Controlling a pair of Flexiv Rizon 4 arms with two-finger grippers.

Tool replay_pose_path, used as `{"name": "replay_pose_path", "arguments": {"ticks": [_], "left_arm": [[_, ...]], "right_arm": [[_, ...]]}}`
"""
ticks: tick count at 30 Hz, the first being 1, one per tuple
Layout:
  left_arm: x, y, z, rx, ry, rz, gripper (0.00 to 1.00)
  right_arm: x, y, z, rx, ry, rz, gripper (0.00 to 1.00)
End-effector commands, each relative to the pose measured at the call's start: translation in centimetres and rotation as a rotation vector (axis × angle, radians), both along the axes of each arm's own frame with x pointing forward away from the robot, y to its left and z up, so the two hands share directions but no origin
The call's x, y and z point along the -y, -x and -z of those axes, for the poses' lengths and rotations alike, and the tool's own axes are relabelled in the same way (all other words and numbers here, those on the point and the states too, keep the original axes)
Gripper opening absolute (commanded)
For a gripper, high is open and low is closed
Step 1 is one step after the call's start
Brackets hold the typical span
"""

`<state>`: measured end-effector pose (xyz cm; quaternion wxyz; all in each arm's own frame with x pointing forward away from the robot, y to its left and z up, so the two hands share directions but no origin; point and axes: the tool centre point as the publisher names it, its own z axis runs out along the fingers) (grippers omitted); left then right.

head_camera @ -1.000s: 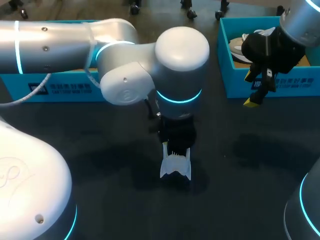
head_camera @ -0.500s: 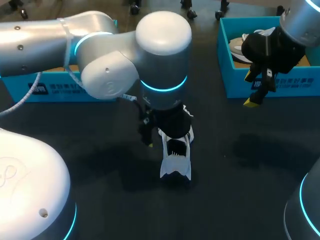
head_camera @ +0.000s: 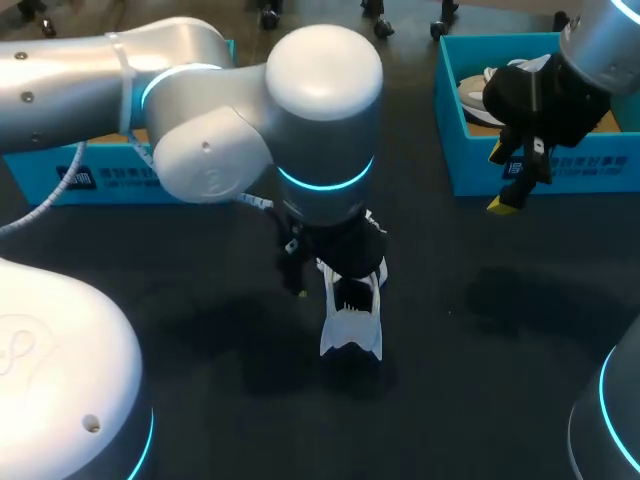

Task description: Take the shoe out of the shoebox, open the shoe tongue, remove and reinsert the insole, then place the shoe into the shoebox

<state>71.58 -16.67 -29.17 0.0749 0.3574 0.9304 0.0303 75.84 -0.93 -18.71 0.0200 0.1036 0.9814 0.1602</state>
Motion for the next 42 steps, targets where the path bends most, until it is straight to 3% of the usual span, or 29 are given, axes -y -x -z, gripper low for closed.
{"name": "replay_pose_path", "arguments": {"ticks": [1, 9, 26, 42], "left_arm": [[0.2, 0.0, -0.4, 0.001, 0.041, -0.224, 1.00], [-0.1, 1.4, 0.1, 0.020, 0.060, -0.492, 1.00], [2.5, 7.1, 1.9, 0.003, 0.118, -0.438, 1.00], [4.5, 7.5, 7.2, 0.006, 0.147, -0.511, 1.00]], "right_arm": [[-0.1, -0.1, 0.1, -0.001, 0.002, 0.001, 1.00], [-0.1, -0.1, 0.1, -0.001, 0.002, 0.001, 1.00], [-0.1, -0.1, 0.1, -0.001, 0.002, 0.001, 1.00], [-0.1, -0.1, 0.1, -0.001, 0.002, 0.001, 1.00]]}}
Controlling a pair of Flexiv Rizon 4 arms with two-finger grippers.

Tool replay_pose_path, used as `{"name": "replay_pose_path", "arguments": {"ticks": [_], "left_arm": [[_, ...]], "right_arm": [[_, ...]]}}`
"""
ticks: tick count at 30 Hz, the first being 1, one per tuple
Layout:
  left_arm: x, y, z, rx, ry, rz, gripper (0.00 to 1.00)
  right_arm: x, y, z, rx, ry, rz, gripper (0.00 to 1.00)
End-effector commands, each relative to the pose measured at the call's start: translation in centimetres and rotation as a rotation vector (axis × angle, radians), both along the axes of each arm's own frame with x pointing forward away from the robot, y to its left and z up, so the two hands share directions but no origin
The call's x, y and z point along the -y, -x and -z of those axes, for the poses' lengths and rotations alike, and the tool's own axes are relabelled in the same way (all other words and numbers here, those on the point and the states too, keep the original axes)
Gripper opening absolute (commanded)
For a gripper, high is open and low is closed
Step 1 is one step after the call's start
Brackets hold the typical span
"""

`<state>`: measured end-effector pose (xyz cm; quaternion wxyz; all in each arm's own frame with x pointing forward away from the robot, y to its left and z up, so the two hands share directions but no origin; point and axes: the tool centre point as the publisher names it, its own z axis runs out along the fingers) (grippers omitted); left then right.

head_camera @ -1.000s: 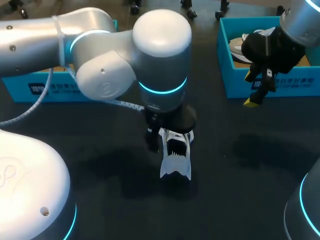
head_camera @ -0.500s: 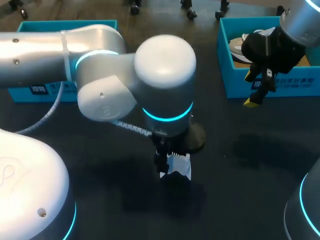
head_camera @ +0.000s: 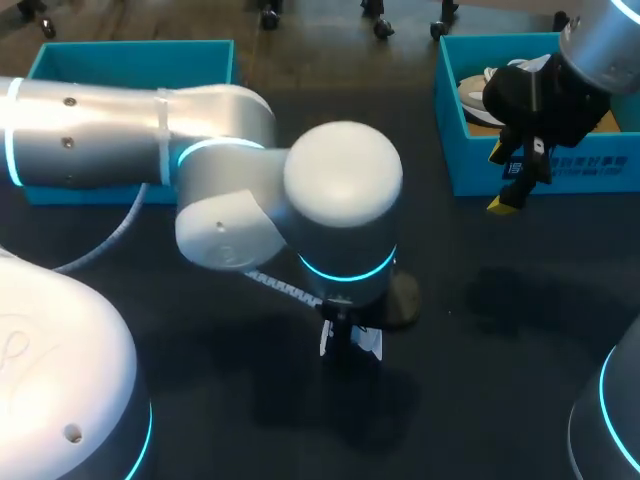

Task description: Take the shoe out of the shoebox, open the shoe tongue, remove and reinsert the insole, then place the shoe into the shoebox

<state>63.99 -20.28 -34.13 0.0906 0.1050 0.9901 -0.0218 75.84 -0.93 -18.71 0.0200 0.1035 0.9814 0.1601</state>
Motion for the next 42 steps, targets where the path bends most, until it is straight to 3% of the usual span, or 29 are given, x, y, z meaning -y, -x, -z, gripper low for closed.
{"name": "replay_pose_path", "arguments": {"ticks": [1, 20, 25, 27, 31, 32, 34, 35, 42], "left_arm": [[1.0, -0.1, 2.5, -0.001, -0.005, -0.004, 1.00], [0.6, -0.9, 5.8, -0.022, -0.051, -0.085, 0.99], [0.4, -0.7, 6.4, -0.036, -0.063, -0.090, 0.82], [0.3, -0.5, 6.5, -0.052, -0.069, -0.100, 0.50], [0.2, -0.4, 6.6, -0.071, -0.070, -0.105, 0.39], [0.0, -0.2, 6.5, -0.078, -0.069, -0.111, 0.17], [0.0, -0.2, 6.5, -0.083, -0.068, -0.119, 0.11], [-0.1, -0.1, 6.4, -0.093, -0.065, -0.118, 0.00], [-0.6, 0.4, 6.1, -0.147, -0.070, -0.114, 0.00]], "right_arm": [[-0.1, -0.1, 0.1, -0.001, 0.002, 0.001, 1.00], [-0.1, -0.1, 0.1, -0.001, 0.002, 0.001, 1.00], [-0.1, -0.1, 0.1, -0.001, 0.002, 0.001, 1.00], [-0.1, -0.1, 0.1, -0.001, 0.002, 0.001, 1.00], [-0.1, -0.1, 0.1, -0.001, 0.002, 0.001, 1.00], [-0.1, -0.1, 0.1, -0.001, 0.002, 0.001, 1.00], [-0.1, -0.1, 0.1, -0.001, 0.002, 0.001, 1.00], [-0.1, -0.1, 0.1, -0.001, 0.002, 0.001, 1.00], [-0.1, -0.1, 0.1, -0.001, 0.002, 0.001, 1.00]]}}
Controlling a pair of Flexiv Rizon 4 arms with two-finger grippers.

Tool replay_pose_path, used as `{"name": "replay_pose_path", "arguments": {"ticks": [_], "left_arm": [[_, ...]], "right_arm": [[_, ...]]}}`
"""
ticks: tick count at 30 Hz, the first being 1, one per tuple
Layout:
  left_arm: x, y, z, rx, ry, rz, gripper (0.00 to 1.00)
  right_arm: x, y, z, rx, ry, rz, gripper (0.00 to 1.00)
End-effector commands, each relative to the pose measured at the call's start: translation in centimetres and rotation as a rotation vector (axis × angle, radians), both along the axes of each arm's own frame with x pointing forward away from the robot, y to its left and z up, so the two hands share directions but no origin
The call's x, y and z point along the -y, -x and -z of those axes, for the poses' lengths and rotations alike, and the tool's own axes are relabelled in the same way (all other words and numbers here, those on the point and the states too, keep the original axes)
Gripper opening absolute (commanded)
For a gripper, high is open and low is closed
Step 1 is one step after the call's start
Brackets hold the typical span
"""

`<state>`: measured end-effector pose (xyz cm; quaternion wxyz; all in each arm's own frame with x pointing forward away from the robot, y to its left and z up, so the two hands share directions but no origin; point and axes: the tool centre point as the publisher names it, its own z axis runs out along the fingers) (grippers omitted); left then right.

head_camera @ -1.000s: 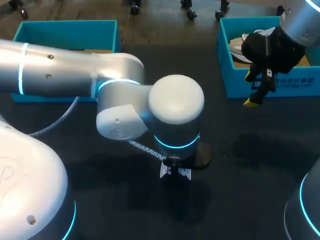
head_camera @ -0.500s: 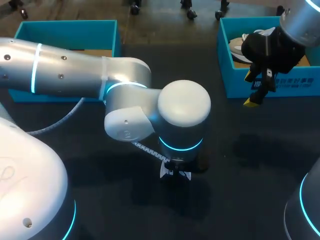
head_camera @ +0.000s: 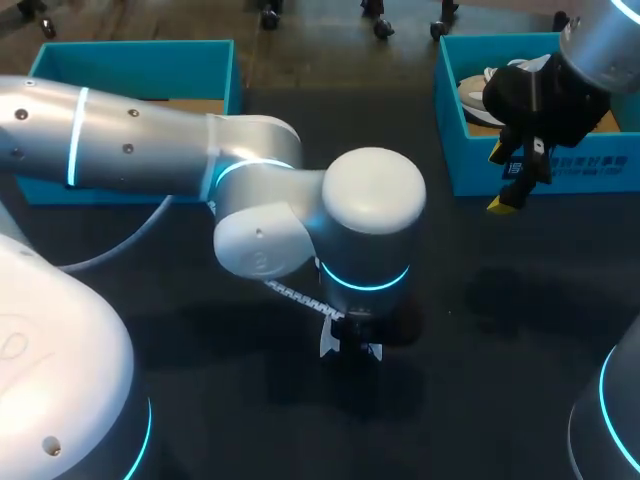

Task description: Take the shoe out of the shoebox, open the shoe tongue, remove and reinsert the insole, then place the shoe into the shoebox

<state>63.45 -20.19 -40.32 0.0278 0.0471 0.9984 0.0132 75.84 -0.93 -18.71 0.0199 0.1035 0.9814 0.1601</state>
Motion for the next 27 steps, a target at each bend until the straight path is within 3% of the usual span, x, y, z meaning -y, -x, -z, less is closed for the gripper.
{"name": "replay_pose_path", "arguments": {"ticks": [1, 6, 19, 27], "left_arm": [[-0.7, -0.1, -0.2, -0.029, 0.004, 0.011, 0.00], [-1.4, 0.2, -1.6, -0.062, -0.018, 0.012, 0.00], [-3.3, -0.4, -8.2, -0.088, -0.007, -0.009, 0.00], [-4.9, -2.3, -11.6, -0.140, -0.008, -0.022, 0.00]], "right_arm": [[-0.1, -0.1, 0.1, -0.001, 0.002, 0.001, 1.00], [-0.1, -0.1, 0.1, -0.001, 0.002, 0.001, 1.00], [-0.1, -0.1, 0.1, -0.001, 0.002, 0.001, 1.00], [-0.1, -0.1, 0.1, -0.001, 0.002, 0.001, 1.00]]}}
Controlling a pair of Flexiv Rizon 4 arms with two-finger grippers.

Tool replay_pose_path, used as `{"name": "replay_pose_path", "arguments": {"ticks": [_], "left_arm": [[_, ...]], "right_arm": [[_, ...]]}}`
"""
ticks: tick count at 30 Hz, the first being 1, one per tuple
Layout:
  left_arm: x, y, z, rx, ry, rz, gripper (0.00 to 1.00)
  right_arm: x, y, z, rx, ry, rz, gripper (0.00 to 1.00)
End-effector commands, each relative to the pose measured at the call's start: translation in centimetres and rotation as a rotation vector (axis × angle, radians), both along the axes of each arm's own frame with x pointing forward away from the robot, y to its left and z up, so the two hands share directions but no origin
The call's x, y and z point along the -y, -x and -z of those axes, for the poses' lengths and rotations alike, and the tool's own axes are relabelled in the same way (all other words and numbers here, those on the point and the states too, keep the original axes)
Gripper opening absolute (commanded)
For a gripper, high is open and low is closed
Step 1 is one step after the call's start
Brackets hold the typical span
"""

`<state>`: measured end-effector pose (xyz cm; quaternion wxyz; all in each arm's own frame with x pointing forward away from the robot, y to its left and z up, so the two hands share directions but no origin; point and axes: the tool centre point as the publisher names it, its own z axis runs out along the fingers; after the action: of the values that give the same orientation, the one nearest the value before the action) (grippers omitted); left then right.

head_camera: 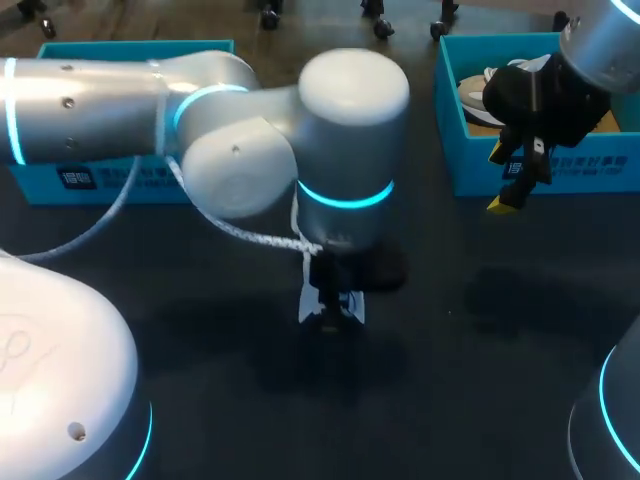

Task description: Take the shoe out of the shoebox, open the shoe tongue, remove and reinsert the insole, then place the shoe into the shoebox

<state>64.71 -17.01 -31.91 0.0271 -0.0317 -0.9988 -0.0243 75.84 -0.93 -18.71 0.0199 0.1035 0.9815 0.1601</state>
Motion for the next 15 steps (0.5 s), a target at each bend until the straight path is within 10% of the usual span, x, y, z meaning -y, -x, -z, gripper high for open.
{"name": "replay_pose_path", "arguments": {"ticks": [1, 15], "left_arm": [[-1.8, -1.3, -3.6, -0.030, 0.018, 0.007, 0.00], [-2.6, -2.4, -7.5, -0.020, 0.024, -0.019, 0.00]], "right_arm": [[-0.1, -0.1, 0.1, -0.001, 0.002, 0.001, 1.00], [-0.1, -0.1, 0.1, -0.001, 0.002, 0.001, 1.00]]}}
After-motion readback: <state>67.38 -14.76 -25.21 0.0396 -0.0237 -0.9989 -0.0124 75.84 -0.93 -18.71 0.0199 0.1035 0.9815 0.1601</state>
